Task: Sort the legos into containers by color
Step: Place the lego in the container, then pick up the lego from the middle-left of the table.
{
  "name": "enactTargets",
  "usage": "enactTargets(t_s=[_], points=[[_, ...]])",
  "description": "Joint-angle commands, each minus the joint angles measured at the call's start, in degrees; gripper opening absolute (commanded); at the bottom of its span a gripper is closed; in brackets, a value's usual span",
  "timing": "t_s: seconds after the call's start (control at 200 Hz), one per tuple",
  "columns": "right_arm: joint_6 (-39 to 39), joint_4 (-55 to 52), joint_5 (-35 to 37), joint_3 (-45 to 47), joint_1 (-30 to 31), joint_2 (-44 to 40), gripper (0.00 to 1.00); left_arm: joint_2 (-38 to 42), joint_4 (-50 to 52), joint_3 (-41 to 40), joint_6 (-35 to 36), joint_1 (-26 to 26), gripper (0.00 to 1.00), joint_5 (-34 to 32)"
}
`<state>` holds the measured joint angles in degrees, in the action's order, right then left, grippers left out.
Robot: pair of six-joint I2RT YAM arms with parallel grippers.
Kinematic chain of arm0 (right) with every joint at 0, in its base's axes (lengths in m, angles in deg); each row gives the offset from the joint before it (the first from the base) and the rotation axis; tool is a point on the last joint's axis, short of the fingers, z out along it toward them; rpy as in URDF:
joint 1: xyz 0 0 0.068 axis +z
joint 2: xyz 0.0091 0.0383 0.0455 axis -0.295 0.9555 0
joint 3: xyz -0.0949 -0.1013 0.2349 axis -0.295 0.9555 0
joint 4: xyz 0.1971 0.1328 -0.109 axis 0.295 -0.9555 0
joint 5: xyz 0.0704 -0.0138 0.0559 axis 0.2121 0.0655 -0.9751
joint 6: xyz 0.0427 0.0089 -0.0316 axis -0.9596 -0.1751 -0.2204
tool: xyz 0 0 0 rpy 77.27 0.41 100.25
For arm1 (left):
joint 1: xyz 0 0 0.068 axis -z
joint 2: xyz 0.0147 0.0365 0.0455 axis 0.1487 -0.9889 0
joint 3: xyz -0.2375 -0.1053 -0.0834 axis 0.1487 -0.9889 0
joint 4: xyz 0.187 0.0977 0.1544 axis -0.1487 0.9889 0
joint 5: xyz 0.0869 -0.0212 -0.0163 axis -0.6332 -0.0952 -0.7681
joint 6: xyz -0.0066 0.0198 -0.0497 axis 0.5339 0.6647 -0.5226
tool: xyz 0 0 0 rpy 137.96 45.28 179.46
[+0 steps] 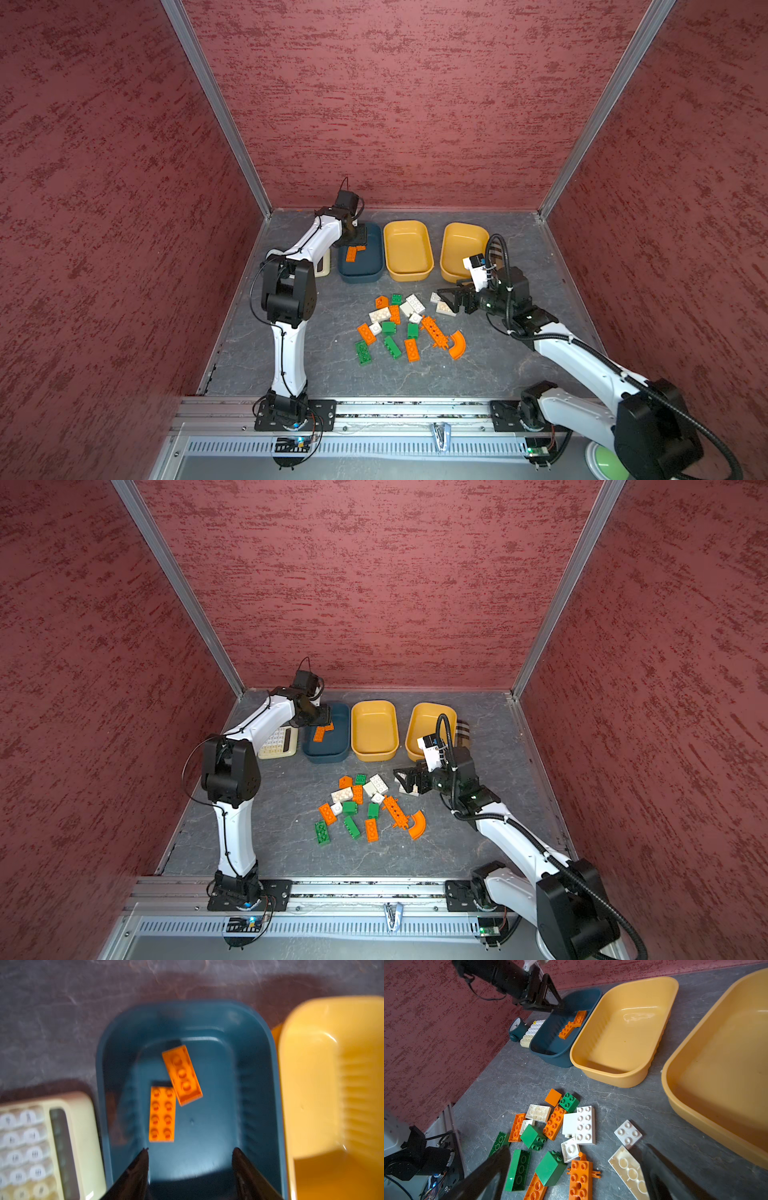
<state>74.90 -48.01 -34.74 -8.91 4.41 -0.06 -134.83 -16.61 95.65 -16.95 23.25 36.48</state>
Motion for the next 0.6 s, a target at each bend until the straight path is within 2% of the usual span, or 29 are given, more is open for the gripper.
enactTargets(t_s=[0.0,0.351,0.596], points=[[1.38,-0.47,0.03,-1.54,0.42,-0.71,0.99,7.84,-0.85,-6.84,-2.51,2.65,0.66,1.51],[1.83,-2.93,-0.77,-0.61,0.41,-2.81,0.99,26.17,-5.1,-34.18,-13.55,11.69,0.68,2.55],[0.83,-2.34,-2.2,1.04,0.4,-3.35,0.99,36.62,-1.86,-45.64,-23.84,19.98,0.69,-1.07]])
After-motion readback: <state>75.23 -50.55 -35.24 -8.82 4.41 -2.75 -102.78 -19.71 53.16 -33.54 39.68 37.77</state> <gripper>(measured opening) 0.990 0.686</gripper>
